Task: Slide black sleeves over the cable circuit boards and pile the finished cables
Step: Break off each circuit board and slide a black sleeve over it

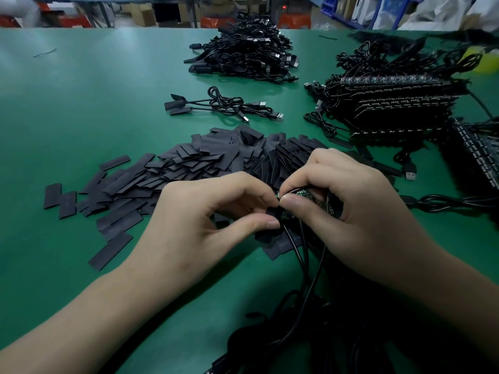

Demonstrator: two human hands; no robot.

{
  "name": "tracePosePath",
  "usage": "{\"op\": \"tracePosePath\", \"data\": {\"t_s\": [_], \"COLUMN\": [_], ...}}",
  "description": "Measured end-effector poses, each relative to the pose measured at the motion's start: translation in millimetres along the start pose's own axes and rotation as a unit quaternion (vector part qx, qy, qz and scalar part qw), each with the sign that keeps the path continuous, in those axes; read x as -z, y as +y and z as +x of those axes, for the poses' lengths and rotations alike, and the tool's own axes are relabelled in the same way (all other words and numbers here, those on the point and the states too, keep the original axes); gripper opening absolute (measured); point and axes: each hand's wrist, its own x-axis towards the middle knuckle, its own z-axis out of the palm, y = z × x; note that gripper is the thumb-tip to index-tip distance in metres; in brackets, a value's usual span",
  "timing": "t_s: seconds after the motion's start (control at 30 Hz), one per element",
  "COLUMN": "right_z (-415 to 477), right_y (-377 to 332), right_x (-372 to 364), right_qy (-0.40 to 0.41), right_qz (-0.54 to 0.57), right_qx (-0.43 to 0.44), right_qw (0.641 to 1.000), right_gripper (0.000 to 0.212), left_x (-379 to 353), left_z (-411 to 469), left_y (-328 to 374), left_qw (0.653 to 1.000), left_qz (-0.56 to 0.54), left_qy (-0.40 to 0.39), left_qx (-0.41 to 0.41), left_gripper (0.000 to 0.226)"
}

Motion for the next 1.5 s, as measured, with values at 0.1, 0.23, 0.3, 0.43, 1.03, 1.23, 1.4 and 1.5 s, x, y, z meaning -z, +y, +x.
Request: {"op": "tracePosePath", "data": {"t_s": [0.1, 0.23, 0.3, 0.43, 1.03, 1.23, 1.4, 1.5], "right_z": [0.8, 1.7, 1.7, 1.8, 0.8, 2.3, 1.6, 0.9], "right_y": [-0.2, 1.9, 3.4, 4.5, 2.4, 3.9, 8.5, 13.3], "right_x": [1.7, 1.8, 1.4, 0.2, -1.3, 1.0, 0.8, 1.1], "right_qy": [-0.007, -0.021, -0.025, -0.027, -0.072, -0.038, 0.013, 0.031], "right_qz": [0.024, 0.064, 0.081, 0.084, 0.064, 0.077, 0.119, 0.157], "right_qx": [-0.016, -0.042, -0.058, -0.060, -0.039, -0.065, -0.108, -0.136], "right_qw": [1.000, 0.997, 0.995, 0.994, 0.995, 0.994, 0.987, 0.978], "right_gripper": [0.011, 0.008, 0.008, 0.007, 0.005, 0.006, 0.009, 0.009], "left_x": [0.1, -0.9, -1.3, -1.1, 0.0, -1.1, 1.6, 3.3], "left_z": [-0.1, -0.5, -0.4, -0.6, 0.9, 0.4, 0.6, 1.8], "left_y": [0.8, 1.3, 1.4, 0.8, -3.1, -4.8, -0.1, -0.4], "left_qw": [1.000, 1.000, 0.999, 0.999, 0.996, 0.995, 0.998, 0.997], "left_qz": [-0.005, -0.021, -0.027, -0.034, 0.035, -0.038, 0.016, 0.053], "left_qy": [0.007, 0.009, 0.009, 0.009, -0.076, -0.008, 0.025, 0.045], "left_qx": [0.002, 0.014, 0.020, 0.029, 0.026, 0.088, 0.059, 0.038], "left_gripper": [0.015, 0.018, 0.018, 0.017, 0.019, 0.026, 0.036, 0.033]}}
